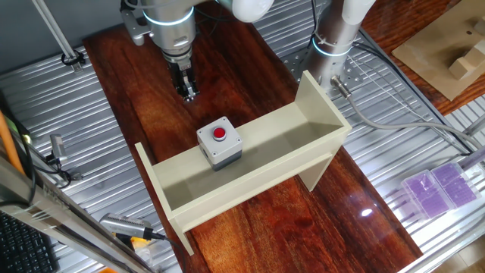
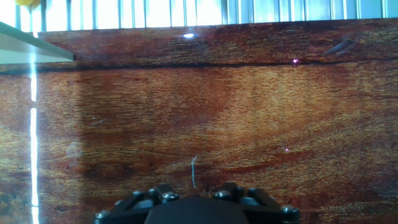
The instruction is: Take the object down from the shelf
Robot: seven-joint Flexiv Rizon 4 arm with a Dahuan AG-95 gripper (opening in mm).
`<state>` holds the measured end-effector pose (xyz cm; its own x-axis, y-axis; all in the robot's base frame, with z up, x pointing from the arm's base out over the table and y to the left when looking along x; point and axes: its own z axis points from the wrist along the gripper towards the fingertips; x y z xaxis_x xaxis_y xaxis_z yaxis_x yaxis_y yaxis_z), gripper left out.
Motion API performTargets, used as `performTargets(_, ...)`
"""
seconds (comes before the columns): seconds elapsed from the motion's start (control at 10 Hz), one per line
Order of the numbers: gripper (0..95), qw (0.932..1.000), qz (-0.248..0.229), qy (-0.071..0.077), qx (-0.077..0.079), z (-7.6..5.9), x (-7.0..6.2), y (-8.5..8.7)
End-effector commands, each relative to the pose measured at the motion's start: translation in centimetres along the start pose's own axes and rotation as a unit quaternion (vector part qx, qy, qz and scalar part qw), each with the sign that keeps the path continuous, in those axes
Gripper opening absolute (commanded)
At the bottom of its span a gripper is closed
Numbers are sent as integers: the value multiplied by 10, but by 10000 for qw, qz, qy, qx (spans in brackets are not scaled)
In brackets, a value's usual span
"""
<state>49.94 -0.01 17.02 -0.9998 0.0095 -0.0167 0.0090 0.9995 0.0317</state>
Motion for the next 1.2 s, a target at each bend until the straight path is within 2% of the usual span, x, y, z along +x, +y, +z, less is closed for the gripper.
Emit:
performTargets(0.1,0,10000,-62,2,3,0,0,0)
performTargets(0.6,0,9999,-96,55,-11,1,3,0)
performTargets(0.9,0,9988,-494,-6,-21,1,3,0)
performTargets(1.2,0,9986,-522,-7,-26,1,3,0)
